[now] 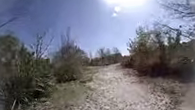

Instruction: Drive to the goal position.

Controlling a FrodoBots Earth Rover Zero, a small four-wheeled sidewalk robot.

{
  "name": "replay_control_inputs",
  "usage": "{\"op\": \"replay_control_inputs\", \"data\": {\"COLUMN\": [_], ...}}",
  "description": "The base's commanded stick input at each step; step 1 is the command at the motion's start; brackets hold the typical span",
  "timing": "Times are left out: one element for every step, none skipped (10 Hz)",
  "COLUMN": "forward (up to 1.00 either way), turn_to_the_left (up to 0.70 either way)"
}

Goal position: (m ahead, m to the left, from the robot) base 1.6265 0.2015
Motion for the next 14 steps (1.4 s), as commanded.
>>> {"op": "replay_control_inputs", "data": {"forward": [0.70,0.70,0.70,0.70,0.70,0.70,0.70,0.70,0.70,0.70,0.70,0.70,0.70,0.70], "turn_to_the_left": [-0.35,-0.35,-0.33,0.00,0.00,0.00,0.00,0.00,0.00,0.00,0.00,0.00,0.00,0.00]}}
